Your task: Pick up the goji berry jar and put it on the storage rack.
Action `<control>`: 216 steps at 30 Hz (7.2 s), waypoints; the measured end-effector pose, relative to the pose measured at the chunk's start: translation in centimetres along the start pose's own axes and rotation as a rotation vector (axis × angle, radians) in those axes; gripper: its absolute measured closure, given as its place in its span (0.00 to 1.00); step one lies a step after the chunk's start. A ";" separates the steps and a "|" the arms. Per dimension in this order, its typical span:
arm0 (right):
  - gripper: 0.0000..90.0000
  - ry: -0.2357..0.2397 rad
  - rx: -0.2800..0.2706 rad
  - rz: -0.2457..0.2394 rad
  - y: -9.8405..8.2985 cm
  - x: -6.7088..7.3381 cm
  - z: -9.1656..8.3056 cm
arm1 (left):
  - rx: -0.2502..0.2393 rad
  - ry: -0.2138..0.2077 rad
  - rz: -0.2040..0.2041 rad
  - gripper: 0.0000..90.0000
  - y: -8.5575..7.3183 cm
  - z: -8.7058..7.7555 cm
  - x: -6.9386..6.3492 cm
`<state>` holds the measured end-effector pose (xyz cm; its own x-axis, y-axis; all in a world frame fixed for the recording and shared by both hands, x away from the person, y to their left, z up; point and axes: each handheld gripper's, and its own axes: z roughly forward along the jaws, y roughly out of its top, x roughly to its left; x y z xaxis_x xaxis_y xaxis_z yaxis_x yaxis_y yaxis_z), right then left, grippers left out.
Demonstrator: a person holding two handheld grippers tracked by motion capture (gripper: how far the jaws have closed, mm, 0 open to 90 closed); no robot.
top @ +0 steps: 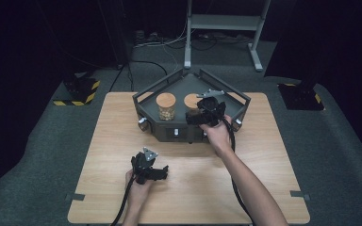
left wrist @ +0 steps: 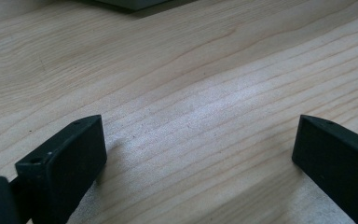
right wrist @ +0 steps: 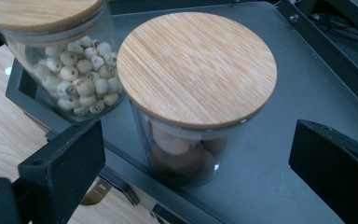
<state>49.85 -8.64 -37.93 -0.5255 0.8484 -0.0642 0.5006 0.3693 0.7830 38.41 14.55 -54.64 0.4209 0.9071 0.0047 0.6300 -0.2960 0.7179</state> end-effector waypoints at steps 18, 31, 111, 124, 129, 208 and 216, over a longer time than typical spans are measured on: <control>0.04 0.036 -0.024 -0.028 -0.4 -0.1 -1.7 | 0.000 0.000 0.000 0.03 0.0 0.0 0.0; 0.04 0.053 -0.032 -0.008 -1.1 -0.6 -2.3 | -0.001 0.000 -0.001 0.03 0.0 0.0 0.0; 0.05 0.091 -0.044 0.082 -8.8 -3.9 -5.1 | -0.002 0.002 -0.001 0.03 0.0 0.0 0.0; 0.06 0.100 -0.032 0.090 -9.8 -4.4 -5.1 | -0.002 0.002 -0.001 0.03 0.0 0.0 0.0; 0.06 0.100 -0.024 0.096 -10.4 -4.5 -5.0 | -0.002 0.002 -0.001 0.03 0.0 0.0 0.0; 0.09 0.055 0.057 0.185 -16.5 -5.9 -1.9 | -0.002 0.003 -0.002 0.03 0.0 0.0 0.0; 0.10 0.051 0.067 0.185 -16.7 -5.7 -1.5 | -0.002 0.004 -0.002 0.03 0.0 0.0 0.0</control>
<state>43.45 -20.25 -49.71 -0.4534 0.8845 0.1100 0.6358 0.2344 0.7354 38.39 14.52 -54.66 0.4175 0.9087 0.0061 0.6292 -0.2939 0.7195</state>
